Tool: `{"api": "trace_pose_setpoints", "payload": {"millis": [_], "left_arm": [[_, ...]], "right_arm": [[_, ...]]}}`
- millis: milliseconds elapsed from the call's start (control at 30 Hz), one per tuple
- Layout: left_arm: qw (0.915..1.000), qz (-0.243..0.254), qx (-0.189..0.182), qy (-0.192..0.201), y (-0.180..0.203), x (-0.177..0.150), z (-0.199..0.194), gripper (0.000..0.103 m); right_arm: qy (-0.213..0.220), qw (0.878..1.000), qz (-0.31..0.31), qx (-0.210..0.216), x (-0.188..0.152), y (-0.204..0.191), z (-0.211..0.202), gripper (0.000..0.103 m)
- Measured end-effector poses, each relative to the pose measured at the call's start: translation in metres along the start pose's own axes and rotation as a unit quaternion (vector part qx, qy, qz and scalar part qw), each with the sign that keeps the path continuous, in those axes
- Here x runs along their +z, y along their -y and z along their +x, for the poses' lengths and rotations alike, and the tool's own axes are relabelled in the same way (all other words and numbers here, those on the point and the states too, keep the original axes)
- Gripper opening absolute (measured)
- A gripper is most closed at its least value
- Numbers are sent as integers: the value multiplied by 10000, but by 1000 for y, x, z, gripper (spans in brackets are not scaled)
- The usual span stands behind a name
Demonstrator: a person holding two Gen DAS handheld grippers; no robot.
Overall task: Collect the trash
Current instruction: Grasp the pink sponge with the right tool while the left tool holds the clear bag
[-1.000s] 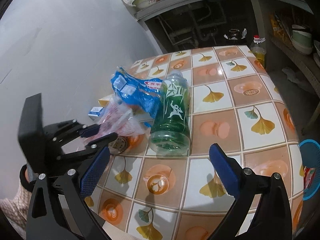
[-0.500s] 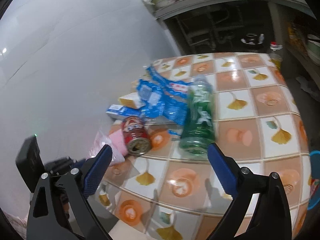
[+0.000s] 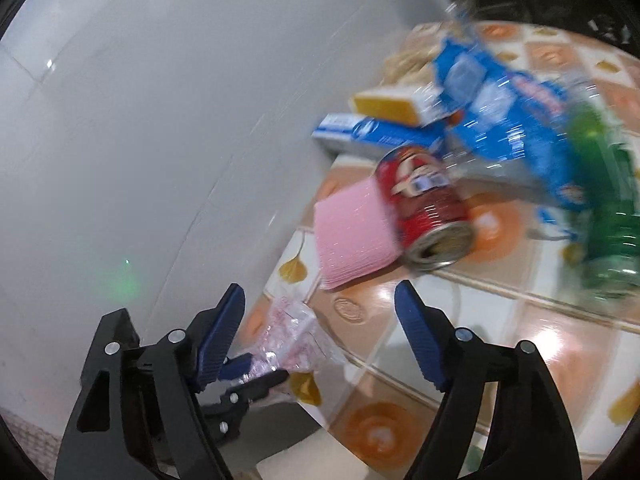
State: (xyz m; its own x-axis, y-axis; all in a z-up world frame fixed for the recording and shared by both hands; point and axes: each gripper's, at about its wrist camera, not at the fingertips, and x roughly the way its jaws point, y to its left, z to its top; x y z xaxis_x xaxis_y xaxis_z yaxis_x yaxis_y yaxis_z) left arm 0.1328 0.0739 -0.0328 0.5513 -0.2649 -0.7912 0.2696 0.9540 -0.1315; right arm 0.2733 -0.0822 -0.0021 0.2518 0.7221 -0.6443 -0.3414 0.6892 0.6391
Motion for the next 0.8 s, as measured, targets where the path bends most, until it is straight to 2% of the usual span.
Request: {"api": "trace_pose_setpoints", "payload": {"millis": [333,467,600,800], "left_arm": [[9998,-191,-58,20,-10,-8,-2,17],[9997,-243,-63,-26,-14,-9,0,17],[9995,-298,-64,-36,-19,-9,2,17],[9993,-357,-71,-45,-23,-9,5,17]], "right_arm": [[-249,9940,-583,-891,27,-13,59,75],[-395,9879,-906,-1193,36,-19,75,75],[-610,9786,-1249,-1520,42,-25,95,84],[-1118,9660,-1558,-1733,47,-27,126,86]]}}
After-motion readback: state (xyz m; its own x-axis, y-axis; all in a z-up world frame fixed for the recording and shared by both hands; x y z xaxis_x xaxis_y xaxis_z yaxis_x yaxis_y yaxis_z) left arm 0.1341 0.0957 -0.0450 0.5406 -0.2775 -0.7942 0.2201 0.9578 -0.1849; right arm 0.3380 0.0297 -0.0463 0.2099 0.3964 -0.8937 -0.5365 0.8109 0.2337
